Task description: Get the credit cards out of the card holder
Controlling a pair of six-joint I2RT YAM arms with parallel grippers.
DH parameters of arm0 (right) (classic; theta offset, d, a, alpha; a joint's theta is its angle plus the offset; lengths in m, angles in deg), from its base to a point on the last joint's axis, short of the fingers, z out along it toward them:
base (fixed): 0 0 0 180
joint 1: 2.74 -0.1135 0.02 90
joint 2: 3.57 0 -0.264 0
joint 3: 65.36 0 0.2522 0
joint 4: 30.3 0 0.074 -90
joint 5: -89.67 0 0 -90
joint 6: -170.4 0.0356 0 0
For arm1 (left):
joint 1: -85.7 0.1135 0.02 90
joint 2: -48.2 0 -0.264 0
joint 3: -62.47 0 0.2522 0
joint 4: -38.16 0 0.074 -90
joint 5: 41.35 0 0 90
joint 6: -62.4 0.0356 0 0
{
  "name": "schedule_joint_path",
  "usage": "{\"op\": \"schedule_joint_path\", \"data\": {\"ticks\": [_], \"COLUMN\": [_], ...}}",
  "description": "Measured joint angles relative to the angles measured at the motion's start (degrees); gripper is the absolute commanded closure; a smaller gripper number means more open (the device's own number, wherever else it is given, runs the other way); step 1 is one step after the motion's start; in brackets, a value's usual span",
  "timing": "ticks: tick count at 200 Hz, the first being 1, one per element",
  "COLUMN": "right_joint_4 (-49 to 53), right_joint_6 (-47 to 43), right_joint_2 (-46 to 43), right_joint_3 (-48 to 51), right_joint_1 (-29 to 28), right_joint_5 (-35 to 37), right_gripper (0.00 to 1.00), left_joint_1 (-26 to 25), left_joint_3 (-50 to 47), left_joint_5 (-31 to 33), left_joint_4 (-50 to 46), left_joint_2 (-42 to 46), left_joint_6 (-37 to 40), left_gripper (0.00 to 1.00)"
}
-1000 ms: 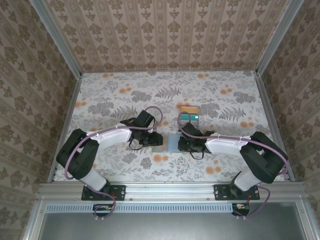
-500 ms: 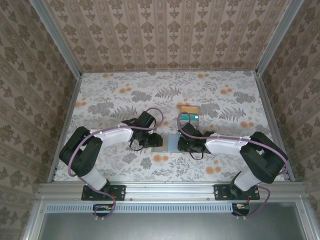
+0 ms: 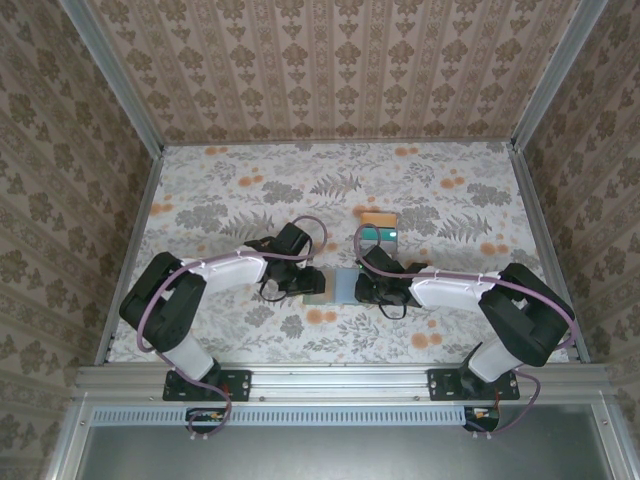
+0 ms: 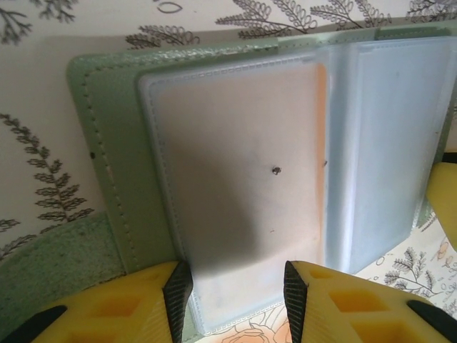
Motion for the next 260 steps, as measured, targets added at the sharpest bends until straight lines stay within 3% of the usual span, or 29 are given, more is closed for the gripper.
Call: {"op": "schedule_joint_path", "data": {"ticks": [135,189,260], "right_joint_4": [0.0,0.2,3.5], "right_joint_6": [0.0,0.0,-0.5], "right_joint_2": [0.1,-0.5,-11.1], "right_joint_3": [-0.1,-0.1,0.7], "right_joint_1": [0.0,0.0,4.5], "right_joint_5": [0.0,0.3,1.5], "right_gripper": [0.76,0.74,0.71], "left_joint_1": [-0.5,-2.2,-4.9], "left_joint_3": [0.2,4.9,10.4], "left_joint_5": [-5.6,-6.9,-10.0], "left_joint_4": [4.1,4.0,3.6], "left_joint_2": [0.0,0.0,-4.9], "left_joint_6": [0.0,0.7,2.9], "left_gripper": [0.56,0.57,0.6]}}
